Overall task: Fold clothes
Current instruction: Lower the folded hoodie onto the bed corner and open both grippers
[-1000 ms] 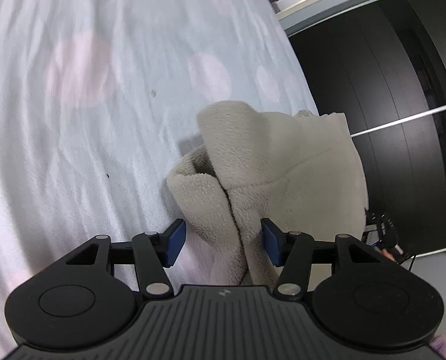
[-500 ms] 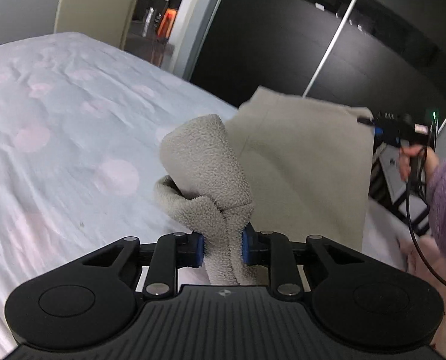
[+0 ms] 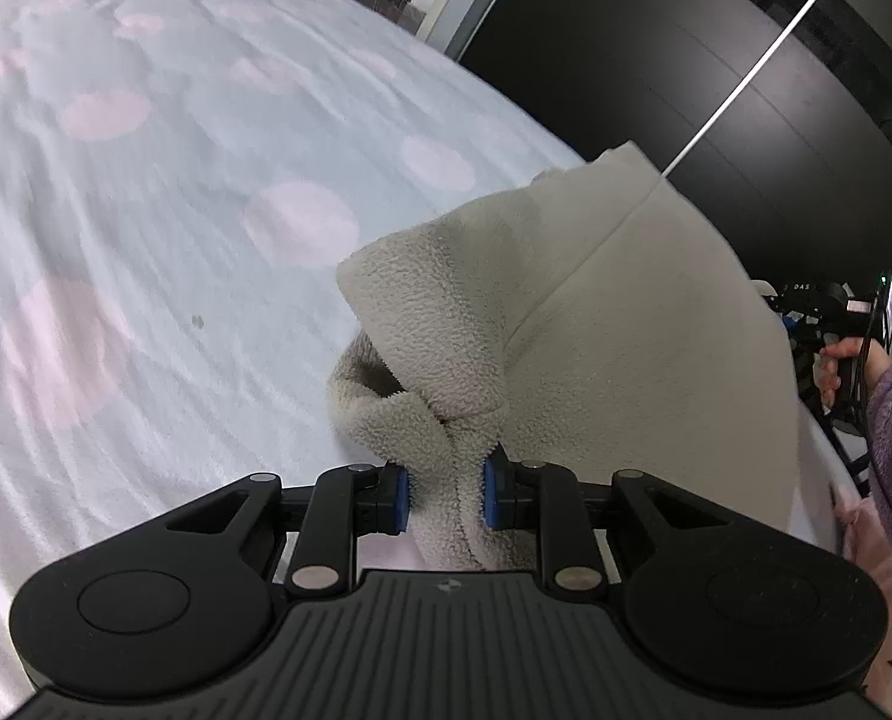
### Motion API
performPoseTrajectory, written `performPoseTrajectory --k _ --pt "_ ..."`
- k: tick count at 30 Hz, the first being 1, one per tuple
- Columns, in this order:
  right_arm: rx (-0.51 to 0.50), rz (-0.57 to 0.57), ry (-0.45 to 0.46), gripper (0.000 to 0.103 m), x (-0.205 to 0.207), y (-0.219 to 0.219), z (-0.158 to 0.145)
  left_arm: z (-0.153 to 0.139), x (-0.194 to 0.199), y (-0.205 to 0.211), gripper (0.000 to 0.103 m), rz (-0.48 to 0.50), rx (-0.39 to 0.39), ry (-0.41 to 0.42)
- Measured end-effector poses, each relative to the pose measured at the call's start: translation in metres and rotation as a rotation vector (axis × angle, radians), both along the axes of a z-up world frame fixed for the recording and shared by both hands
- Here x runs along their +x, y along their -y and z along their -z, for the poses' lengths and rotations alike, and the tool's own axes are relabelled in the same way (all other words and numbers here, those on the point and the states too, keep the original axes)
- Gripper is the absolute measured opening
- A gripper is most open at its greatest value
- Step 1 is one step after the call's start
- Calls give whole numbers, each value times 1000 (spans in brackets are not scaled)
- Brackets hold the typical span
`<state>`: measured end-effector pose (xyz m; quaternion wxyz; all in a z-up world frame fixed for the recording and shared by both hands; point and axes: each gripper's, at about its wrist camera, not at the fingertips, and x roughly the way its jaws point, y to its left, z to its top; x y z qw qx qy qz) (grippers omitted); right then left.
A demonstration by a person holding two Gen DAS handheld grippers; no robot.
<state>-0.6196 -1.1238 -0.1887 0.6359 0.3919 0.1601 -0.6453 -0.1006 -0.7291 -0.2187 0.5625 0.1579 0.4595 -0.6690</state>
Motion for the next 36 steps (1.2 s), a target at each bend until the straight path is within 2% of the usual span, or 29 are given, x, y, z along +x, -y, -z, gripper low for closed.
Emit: performPoseTrajectory --k 3,5,7,10,14,18,22,25,29,31,36 --pt "25 -10 -32 30 4 0 8 6 3 8 21 -5 14 -14" --pt "33 6 -35 35 4 0 5 1 3 4 22 -1 12 -7" --pt "18 36 -60 45 -4 -18 -7 -7 4 -2 25 4 -14 -15" --pt "-11 43 -134 45 -7 -32 -24 -22 8 -16 29 -19 -45 -26" --pt "-62 29 -181 45 -6 -71 -50 -38 13 -39 30 -48 -61 37" --pt "-127 -146 -199 42 24 -135 -78 -55 21 -66 30 -84 -79 76" --pt "-156 -370 -128 34 75 -210 -91 -75 28 -92 30 -116 -93 94" --pt "-170 -524 -89 34 119 -266 -91 -86 28 -112 30 -131 -95 94" --pt "-198 -705 -97 32 179 -325 -76 -97 24 -140 31 -138 -106 86" --pt "-178 -749 -97 25 202 -341 -67 -99 24 -153 32 -142 -108 57" --pt "-28 -752 -155 21 225 -345 -30 -104 27 -178 32 -175 -115 41"
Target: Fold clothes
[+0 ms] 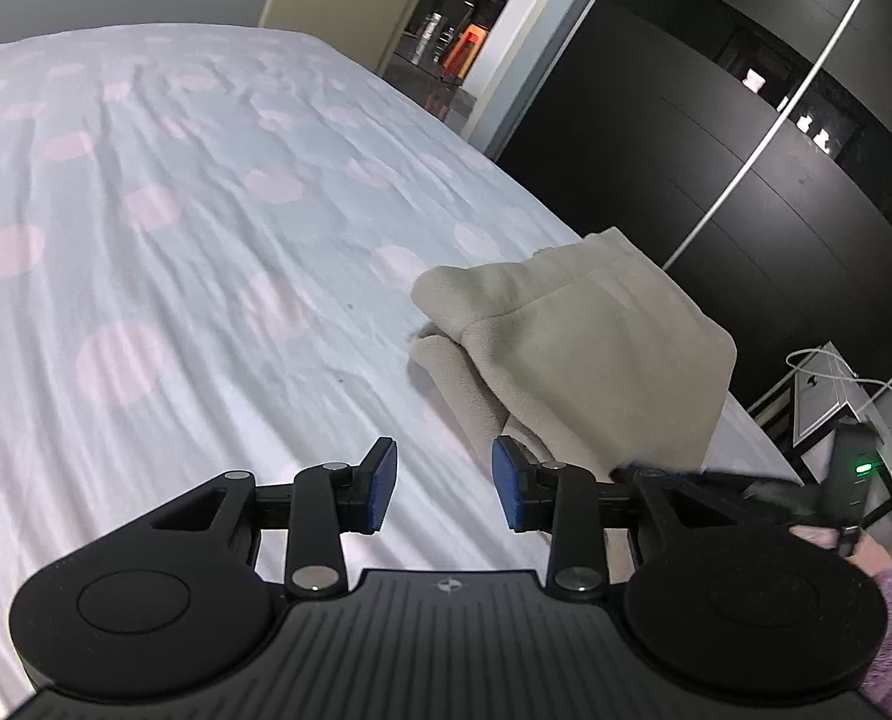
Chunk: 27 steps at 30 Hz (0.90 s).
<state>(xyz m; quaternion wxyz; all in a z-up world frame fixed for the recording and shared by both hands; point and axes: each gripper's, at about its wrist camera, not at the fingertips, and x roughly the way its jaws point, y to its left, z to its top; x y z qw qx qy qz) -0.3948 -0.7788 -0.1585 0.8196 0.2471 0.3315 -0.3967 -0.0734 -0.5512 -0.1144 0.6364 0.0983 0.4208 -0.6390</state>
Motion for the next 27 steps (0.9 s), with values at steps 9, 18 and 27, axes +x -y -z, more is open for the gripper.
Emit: performPoseTrajectory --k 9,18,27 --pt "93 85 41 25 -24 -7 -24 -38 -29 -13 47 37 -86 111" --pt "-103 188 148 69 -71 -82 -108 -86 -86 -30 68 79 -228 244" --pt "-277 388 137 97 -91 -142 -170 -107 -133 -55 76 16 -256 373"
